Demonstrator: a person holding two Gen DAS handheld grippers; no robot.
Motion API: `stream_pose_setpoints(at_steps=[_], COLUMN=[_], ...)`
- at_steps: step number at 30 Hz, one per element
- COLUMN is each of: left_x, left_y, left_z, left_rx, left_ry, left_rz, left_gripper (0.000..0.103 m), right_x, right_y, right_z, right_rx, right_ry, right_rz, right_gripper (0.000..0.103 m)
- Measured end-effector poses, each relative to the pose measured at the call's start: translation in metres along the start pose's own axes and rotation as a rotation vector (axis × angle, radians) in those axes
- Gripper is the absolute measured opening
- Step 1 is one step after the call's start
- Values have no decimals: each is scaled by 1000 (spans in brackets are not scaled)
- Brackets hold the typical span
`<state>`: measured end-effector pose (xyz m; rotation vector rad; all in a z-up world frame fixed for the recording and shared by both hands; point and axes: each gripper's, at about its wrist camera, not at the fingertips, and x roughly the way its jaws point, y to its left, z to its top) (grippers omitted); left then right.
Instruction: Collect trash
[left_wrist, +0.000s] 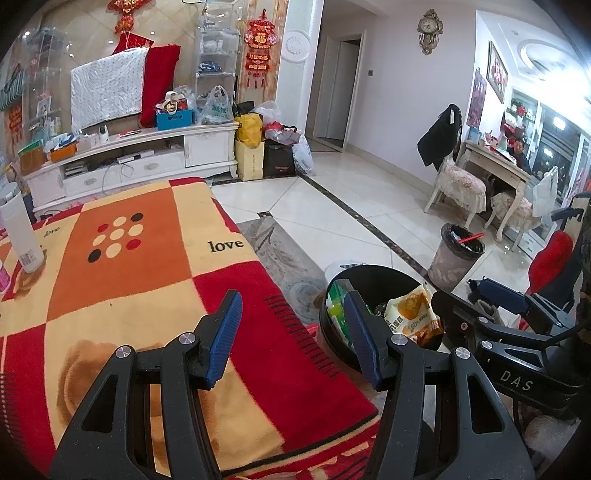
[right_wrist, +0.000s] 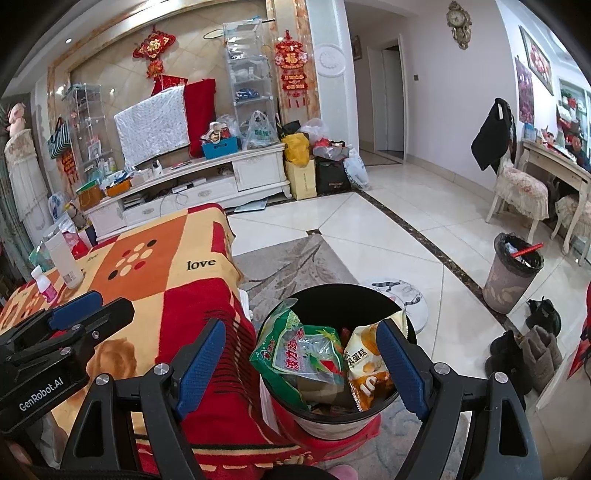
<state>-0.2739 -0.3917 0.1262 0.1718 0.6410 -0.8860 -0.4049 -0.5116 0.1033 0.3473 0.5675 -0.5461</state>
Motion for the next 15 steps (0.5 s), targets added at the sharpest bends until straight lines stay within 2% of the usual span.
stream_pose_setpoints(at_steps=[15], left_x=[3], left_y=[10], left_z=[-2], left_rx=[-10], left_ry=[8], left_rz=[-15], left_gripper=[56], right_x=[4], right_y=[2], right_z=[-4], right_rx=[-13], right_ry=[19], right_rz=[2], right_gripper=[82])
